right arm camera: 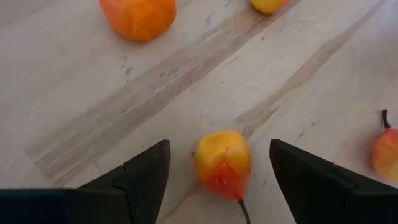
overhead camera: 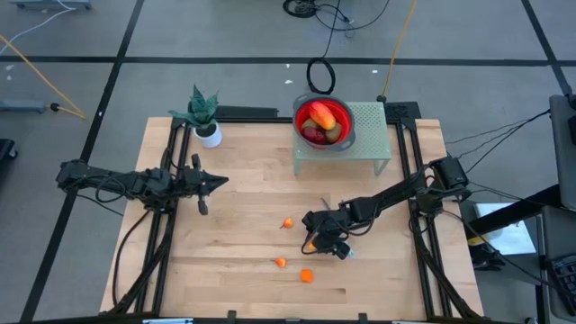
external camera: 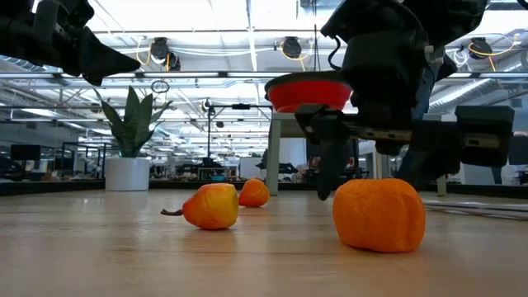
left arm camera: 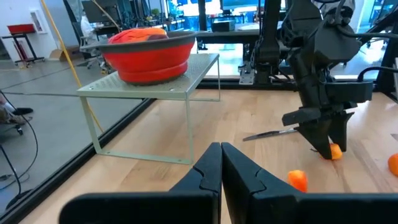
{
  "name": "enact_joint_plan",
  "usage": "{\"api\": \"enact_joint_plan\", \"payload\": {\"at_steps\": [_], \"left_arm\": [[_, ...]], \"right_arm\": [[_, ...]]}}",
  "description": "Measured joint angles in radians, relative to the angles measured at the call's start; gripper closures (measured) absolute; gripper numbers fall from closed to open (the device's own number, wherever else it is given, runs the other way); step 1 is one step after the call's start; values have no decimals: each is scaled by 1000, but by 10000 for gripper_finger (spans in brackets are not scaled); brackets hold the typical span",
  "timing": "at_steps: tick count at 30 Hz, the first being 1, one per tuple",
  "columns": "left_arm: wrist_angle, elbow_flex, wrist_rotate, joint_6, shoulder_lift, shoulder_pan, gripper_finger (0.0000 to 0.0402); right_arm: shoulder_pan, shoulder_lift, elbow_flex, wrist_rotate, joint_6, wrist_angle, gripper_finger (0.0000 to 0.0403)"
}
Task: Pick & Place Fruit
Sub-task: Put the yellow orange peach into the red basket on the shelf
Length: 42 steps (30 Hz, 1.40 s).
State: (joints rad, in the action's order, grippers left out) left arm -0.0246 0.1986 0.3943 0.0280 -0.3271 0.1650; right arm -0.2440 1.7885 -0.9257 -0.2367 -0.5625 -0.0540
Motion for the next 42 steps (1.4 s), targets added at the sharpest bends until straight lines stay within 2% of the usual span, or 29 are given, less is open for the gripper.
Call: {"api": "enact_joint_plan", "payload": {"at_steps": [6, 20, 30, 34, 42], "left_arm": [[0, 0, 0, 2, 0, 0, 392], [-1, 0, 0, 42, 0, 0, 392], [-1, 0, 0, 42, 0, 0, 392], [-1, 0, 0, 42, 0, 0, 392], [-2, 0, 0, 41, 0, 0, 392]], "right_arm": [[0, 0, 0, 2, 0, 1, 165], [0, 0, 0, 4, 0, 21, 266], [-2, -14, 0, 92, 0, 26, 286], [-17, -54, -17, 193, -24, 37, 287], [-55, -189, -39, 522, -194, 10, 287]]}}
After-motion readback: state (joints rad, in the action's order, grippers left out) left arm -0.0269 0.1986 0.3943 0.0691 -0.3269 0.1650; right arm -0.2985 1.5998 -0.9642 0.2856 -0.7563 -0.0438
